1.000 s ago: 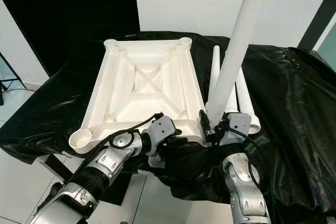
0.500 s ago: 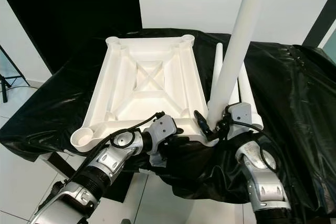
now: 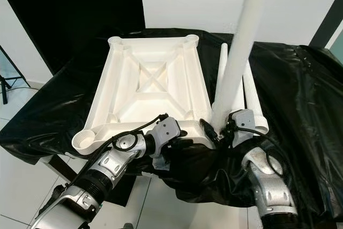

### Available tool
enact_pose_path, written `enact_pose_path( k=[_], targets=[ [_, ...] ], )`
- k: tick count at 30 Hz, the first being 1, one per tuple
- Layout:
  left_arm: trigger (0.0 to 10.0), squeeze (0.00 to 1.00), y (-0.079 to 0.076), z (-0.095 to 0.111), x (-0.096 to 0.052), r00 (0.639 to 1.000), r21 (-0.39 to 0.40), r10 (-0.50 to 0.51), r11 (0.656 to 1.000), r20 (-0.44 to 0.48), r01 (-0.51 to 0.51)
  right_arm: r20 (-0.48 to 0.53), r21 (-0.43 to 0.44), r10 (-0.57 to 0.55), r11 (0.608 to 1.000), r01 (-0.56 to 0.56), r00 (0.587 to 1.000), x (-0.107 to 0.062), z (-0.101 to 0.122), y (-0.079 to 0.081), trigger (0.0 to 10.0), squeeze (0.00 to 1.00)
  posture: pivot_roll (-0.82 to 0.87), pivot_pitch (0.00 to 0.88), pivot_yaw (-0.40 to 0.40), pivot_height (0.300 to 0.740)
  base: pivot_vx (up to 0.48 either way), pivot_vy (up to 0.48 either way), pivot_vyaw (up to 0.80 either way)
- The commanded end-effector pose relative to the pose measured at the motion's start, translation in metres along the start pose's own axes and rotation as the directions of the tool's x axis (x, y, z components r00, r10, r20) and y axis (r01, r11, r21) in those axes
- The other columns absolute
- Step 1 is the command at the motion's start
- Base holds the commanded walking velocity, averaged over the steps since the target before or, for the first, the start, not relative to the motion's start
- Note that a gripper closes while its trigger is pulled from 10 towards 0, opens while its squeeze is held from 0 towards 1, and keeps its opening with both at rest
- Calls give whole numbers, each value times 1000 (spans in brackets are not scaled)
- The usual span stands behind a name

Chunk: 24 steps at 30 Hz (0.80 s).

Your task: Building children table

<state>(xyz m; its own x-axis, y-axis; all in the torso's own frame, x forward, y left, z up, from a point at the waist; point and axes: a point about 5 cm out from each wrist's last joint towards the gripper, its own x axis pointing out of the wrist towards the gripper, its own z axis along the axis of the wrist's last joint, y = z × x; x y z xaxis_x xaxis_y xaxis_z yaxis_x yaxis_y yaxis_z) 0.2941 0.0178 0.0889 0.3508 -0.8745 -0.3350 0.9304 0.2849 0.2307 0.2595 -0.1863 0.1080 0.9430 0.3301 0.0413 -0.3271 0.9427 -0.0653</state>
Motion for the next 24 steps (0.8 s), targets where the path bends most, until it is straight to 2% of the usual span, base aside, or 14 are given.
enact_pose_path(
  k=[1,2,4,5,6,7,9,17,18,19,22,23,24],
  targets=[
    [10000,0,-14,-28,-2,993,-61,-50,997,-110,43,-65,-21,-110,994,109,992,-14,-16,-8,0,0,195,0,-25,740,0,0,0],
    [10000,0,-14,-28,-2,993,-61,-50,997,-110,43,-65,-21,-110,994,109,992,-14,-16,-8,0,0,195,0,-25,740,0,0,0],
    [10000,0,-12,-29,-4,992,-60,-46,997,-113,39,-39,-39,-289,957,287,957,-22,-17,-10,0,0,200,0,-24,740,0,0,0],
    [10000,0,-12,-29,-4,992,-60,-46,997,-113,39,-39,-39,-289,957,287,957,-22,-17,-10,0,0,200,0,-24,740,0,0,0],
    [10000,0,-11,-29,-4,993,-59,-44,998,-113,38,-56,12,-452,891,454,890,-23,-18,-9,0,0,203,0,-23,740,0,0,0],
    [10000,0,-12,-28,-4,993,-59,-45,998,-113,38,-64,27,-482,874,485,874,-22,-19,-9,0,0,203,0,-23,740,0,0,0],
    [10000,0,-13,-28,-4,993,-60,-48,997,-111,41,-27,36,-463,885,464,886,-16,-13,-3,0,0,206,0,-17,740,0,0,0],
    [10000,0,-13,-29,-4,992,-58,-53,997,-116,46,-35,23,-464,885,465,885,-16,-14,-6,0,0,205,0,-15,740,0,0,0],
    [10000,0,-12,-29,-5,992,-58,-49,997,-116,43,-38,28,-440,897,441,897,-13,-14,-3,3255,0,204,0,-15,740,0,0,0],
    [10000,0,-11,-29,-5,992,-58,-48,997,-117,41,-21,23,-418,908,418,908,-11,-12,0,10000,0,204,0,-15,740,0,0,0],
    [10000,0,-11,-29,-5,992,-57,-47,998,-116,41,-8,20,-393,919,393,919,-9,-10,3,10000,0,204,0,-15,740,0,0,0],
    [10000,0,-12,-29,-4,992,-57,-48,997,-115,42,11,32,-373,927,373,928,-7,-7,4,10000,1000,202,0,-15,740,0,0,0],
    [10000,0,-12,-29,-4,992,-57,-48,997,-115,42,11,32,-373,927,373,928,-7,-7,4,10000,1000,202,0,-15,740,0,0,0]
  ],
)
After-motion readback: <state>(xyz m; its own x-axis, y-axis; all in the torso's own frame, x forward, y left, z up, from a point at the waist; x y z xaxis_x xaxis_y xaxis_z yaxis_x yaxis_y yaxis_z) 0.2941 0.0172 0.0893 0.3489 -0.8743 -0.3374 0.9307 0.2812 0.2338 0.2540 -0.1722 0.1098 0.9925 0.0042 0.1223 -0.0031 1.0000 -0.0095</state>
